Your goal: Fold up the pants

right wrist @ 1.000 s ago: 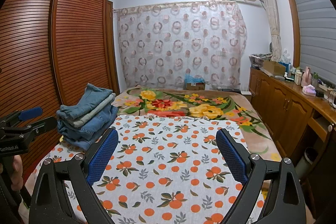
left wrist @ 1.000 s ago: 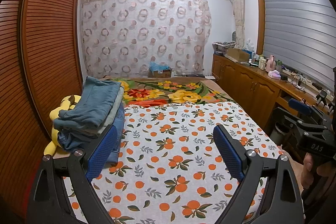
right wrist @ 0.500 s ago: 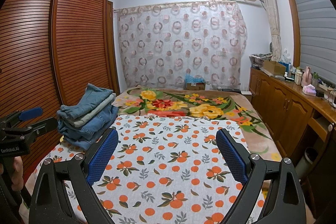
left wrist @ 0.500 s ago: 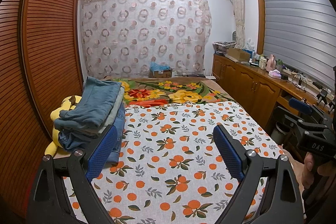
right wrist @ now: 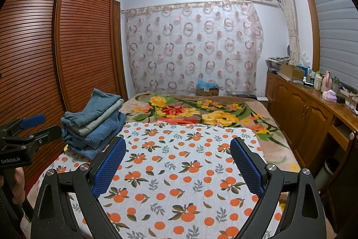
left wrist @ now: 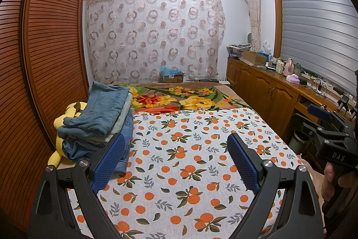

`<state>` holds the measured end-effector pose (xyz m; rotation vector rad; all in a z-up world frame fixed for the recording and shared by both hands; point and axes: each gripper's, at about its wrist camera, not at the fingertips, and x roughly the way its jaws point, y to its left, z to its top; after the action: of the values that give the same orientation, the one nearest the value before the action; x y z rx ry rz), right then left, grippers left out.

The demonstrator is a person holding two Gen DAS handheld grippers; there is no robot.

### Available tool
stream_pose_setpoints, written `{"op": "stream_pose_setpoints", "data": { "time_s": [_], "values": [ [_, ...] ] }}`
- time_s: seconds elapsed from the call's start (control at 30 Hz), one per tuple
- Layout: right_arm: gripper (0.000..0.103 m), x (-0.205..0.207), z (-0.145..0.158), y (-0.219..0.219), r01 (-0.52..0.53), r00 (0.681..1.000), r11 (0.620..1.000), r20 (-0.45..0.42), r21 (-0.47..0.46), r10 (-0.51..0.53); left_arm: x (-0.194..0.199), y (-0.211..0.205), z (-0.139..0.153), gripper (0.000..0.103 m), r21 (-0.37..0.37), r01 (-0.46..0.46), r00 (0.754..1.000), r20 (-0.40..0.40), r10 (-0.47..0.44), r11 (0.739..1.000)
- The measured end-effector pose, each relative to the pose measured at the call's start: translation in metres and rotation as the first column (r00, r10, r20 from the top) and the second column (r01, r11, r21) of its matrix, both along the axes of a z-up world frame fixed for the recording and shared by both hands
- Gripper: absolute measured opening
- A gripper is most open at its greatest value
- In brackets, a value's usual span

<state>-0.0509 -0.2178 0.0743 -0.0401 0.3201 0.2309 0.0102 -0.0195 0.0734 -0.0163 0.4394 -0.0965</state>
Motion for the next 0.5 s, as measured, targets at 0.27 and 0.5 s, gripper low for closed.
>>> {"op": "stream_pose_setpoints", "data": {
  "time_s": [0.27, 0.5],
  "values": [
    [0.095, -0.0005, 0.0004, 0.0004, 0.000, 1.000, 1.000, 0.000, 0.000, 0.000, 0.0004, -0.0005, -0.0006, 0.093, 0.001, 0.000, 1.000, 0.000, 0.000, 1.000],
    [0.095, 0.0001, -0.0002, -0.0003, 0.000, 1.000, 1.000, 0.000, 0.000, 0.000, 0.0001, -0.0007, -0.0006, 0.093, 0.001, 0.000, 1.000, 0.001, 0.000, 1.000]
  ]
}}
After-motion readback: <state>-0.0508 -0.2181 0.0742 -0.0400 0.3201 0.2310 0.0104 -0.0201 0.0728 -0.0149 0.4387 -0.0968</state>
